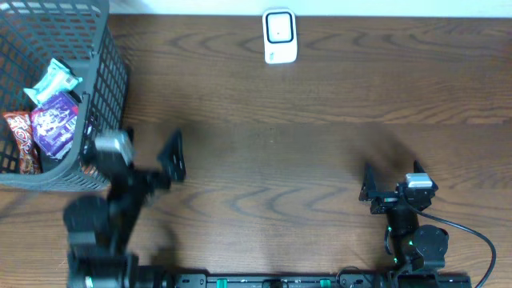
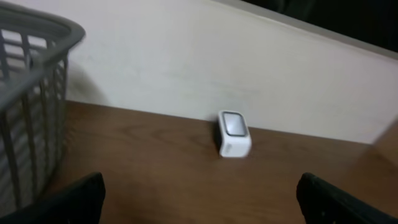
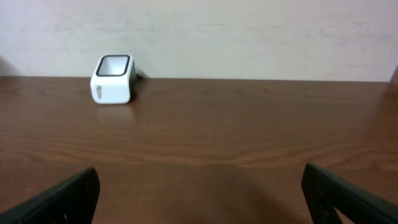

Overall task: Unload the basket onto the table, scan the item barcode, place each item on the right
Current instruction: 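Reach the left gripper into the grey basket toward the purple package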

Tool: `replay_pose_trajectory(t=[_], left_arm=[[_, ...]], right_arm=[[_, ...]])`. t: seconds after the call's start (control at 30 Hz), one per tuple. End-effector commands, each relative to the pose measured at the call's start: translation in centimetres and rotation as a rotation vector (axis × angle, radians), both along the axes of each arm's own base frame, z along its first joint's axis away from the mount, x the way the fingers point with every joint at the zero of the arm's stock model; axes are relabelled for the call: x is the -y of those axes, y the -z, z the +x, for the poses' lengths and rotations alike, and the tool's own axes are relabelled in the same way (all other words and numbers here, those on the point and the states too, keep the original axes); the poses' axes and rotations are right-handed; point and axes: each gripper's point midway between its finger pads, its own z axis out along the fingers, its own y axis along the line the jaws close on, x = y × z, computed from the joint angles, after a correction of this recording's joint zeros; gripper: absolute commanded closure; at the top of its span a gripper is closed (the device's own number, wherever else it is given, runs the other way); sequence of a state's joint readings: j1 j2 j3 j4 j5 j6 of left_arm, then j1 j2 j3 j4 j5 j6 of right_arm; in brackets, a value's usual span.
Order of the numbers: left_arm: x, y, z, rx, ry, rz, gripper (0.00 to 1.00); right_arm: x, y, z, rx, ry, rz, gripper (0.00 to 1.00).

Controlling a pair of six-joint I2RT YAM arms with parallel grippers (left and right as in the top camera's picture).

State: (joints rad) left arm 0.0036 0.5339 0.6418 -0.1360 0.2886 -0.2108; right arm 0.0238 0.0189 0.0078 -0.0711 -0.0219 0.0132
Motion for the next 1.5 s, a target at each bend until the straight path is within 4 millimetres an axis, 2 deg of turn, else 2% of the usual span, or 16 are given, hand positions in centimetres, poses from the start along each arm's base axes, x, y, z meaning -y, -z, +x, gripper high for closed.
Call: replay_pose_trajectory(t=[0.0,0.1,0.2,0.3,0.37,0.5,0.63,0.77,0.97,1.1,1.23,1.37,1.47], left_arm=[[-1.4,-4.2,4.0,-0.003,-0.072,0.053,0.02],[-2.7,-7.0,7.3,-0.021,-0.108,0.053,0.03],[-4.9,-8.4,10.4,-0.08,-0.16,0.051,0.02],[-7.9,-9.3,12.7,-0.133,-0.227,0.046,0.02],[-10.7,-9.9,13.8,-0.156,-0.289,0.04,0.02],[-16.2,-11.1,14.0,-0.171,-0.413,0.028,0.02],[-21.5,-11.0,12.4,-0.179,-0.541,0.018,0.02],[-26.0,-8.7,10.6,-0.268,-0.615,0.115,0.02],[-29.8,-4.1,8.1,-0.435,-0.681,0.093,0.02],[-30.4,-1.7,8.1,-0.51,-0.675,0.06,0.02],[-30.4,1.8,8.8,-0.61,-0.642,0.034,0.02],[-30.1,6.0,9.6,-0.742,-0.559,0.122,0.02],[-30.9,8.1,9.9,-0.815,-0.605,0.164,0.02]], right_arm=[[-0.1,0.1,0.0,-0.003,-0.003,-0.008,0.01],[-0.1,0.1,0.0,-0.003,-0.003,-0.008,0.01],[-0.1,0.1,0.0,-0.003,-0.003,-0.008,0.01],[-0.1,0.1,0.0,-0.003,-0.003,-0.008,0.01],[-0.1,0.1,0.0,-0.003,-0.003,-0.008,0.01],[-0.1,0.1,0.0,-0.003,-0.003,-0.008,0.01],[-0.1,0.1,0.0,-0.003,-0.003,-0.008,0.01],[-0.1,0.1,0.0,-0.003,-0.003,-0.008,0.01],[-0.1,0.1,0.0,-0.003,-0.003,-0.008,0.01],[-0.1,0.1,0.0,-0.003,-0.003,-0.008,0.01],[-0.1,0.1,0.0,-0.003,-0.003,-0.008,0.01],[-0.1,0.1,0.0,-0.003,-0.003,-0.008,0.01],[-0.1,0.1,0.0,-0.003,-0.003,-0.008,0.01]])
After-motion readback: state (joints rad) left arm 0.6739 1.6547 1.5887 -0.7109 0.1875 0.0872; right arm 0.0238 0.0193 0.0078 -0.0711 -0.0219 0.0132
